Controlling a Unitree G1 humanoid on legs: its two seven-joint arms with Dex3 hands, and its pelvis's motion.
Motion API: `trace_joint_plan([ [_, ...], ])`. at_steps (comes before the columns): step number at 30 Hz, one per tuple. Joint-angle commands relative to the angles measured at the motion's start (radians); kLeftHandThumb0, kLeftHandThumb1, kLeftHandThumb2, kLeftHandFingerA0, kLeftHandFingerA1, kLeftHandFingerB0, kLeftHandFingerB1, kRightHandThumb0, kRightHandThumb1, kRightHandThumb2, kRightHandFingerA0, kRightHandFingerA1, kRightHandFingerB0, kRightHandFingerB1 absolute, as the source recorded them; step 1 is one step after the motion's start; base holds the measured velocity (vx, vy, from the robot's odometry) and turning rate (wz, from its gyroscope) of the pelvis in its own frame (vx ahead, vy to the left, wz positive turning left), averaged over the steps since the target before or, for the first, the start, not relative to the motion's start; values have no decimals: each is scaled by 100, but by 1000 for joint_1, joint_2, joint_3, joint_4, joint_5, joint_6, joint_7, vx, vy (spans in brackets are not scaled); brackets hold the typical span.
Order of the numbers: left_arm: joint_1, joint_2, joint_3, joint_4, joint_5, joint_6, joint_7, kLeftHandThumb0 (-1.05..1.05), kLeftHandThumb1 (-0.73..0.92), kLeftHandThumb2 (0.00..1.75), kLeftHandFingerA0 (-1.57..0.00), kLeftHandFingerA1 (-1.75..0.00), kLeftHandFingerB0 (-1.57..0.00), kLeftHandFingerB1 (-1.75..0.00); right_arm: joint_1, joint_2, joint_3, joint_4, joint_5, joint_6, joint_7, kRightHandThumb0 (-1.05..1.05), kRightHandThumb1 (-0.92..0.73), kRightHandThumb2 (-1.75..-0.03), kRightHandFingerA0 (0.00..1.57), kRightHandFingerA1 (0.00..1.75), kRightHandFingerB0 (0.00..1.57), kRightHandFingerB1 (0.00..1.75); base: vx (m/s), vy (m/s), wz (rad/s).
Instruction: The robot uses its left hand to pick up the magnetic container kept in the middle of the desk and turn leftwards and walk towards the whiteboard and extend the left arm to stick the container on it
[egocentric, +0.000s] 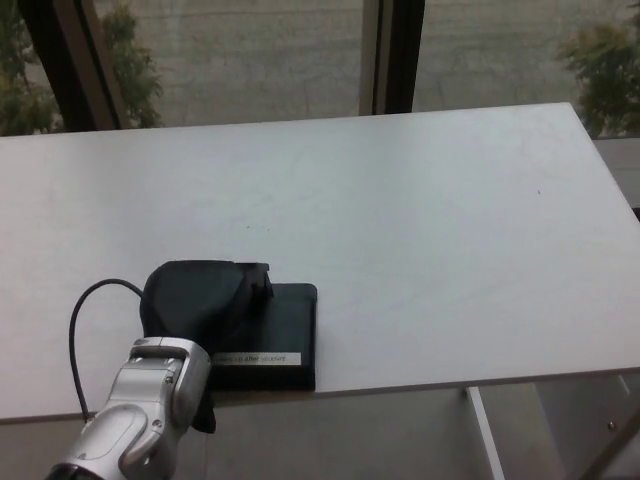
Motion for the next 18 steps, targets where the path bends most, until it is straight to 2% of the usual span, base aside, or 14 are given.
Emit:
trace_joint_plan([
  [1, 132, 11, -10, 179, -11, -16, 71, -20, 76, 76, -90, -145, -81, -107, -7, -1, -3, 6, -1, 1, -12, -53, -82, -65, 85, 60, 73, 47, 0, 0, 0],
  [3, 131, 9, -9, 187, -11, -20, 76, -20, 76, 76, -90, -145, -81, -107, -8, -1, -3, 7, -2, 2, -11, -53, -82, -65, 85, 60, 73, 47, 0, 0, 0],
  [4, 131, -15, 49, 175, -58, 0, 93, -15, 68, 74, -81, -123, -71, -82, -9, 0, -2, 9, -3, -1, -13, -52, -82, -65, 85, 60, 74, 48, 0, 0, 0],
  [5, 132, -26, 78, 173, -77, 3, 116, -16, 71, 72, -84, -118, -72, -79, -7, 1, -2, 9, -4, -7, -15, -52, -82, -65, 85, 61, 75, 48, 0, 0, 0],
  [6, 132, -29, 85, 178, -73, -3, 124, -16, 71, 72, -84, -118, -72, -79, -6, 1, -2, 8, -4, -9, -16, -52, -82, -65, 85, 61, 75, 48, 0, 0, 0],
  [7, 129, -34, 96, 175, -74, 4, 114, -17, 72, 72, -84, -127, -74, -91, -11, 0, -2, 15, -4, 2, -12, -53, -82, -65, 85, 58, 73, 47, 0, 0, 0],
  [10, 121, -42, 103, 180, -60, 12, 108, -13, 64, 70, -86, -129, -76, -89, -13, -3, 1, 21, -9, 7, -17, -54, -82, -65, 86, 59, 75, 47, 0, 0, 0],
  [12, 116, -45, 104, 190, -52, 13, 108, -15, 67, 70, -86, -127, -77, -94, -11, 0, -1, 25, -7, -1, -16, -53, -82, -65, 86, 60, 75, 47, 0, 0, 0],
  [13, 117, -55, 120, 181, -68, 9, 110, -22, 75, 71, -86, -134, -79, -96, -12, -2, 1, 29, -10, 0, -18, -55, -83, -65, 88, 61, 75, 47, 0, 0, 0],
  [14, 117, -60, 128, 177, -74, 6, 111, -22, 75, 71, -86, -134, -79, -96, -13, -3, 2, 30, -12, 0, -19, -55, -83, -65, 88, 61, 75, 47, 0, 0, 0],
  [15, 122, -79, 157, 166, -99, 5, 127, -21, 77, 69, -87, -121, -78, -79, -11, -2, 2, 32, -13, 1, -20, -55, -83, -65, 88, 61, 75, 47, 0, 0, 0],
  [16, 124, -89, 172, 162, -108, 3, 134, -21, 77, 69, -87, -121, -78, -79, -10, -2, 2, 32, -13, 2, -20, -55, -83, -65, 88, 61, 75, 47, 0, 0, 0],
  [17, 141, -121, 228, 143, -151, -2, 156, -20, 76, 70, -84, -145, -79, -95, -2, 1, 2, 33, -14, -2, -21, -55, -83, -65, 88, 61, 74, 47, 0, 0, 0],
  [18, 140, -160, 292, 121, -203, -15, 191, -18, 83, 68, -77, -175, -64, -156, 1, 4, 0, 34, -12, -7, -24, -54, -81, -65, 93, 67, 76, 47, 0, 0, 0],
])
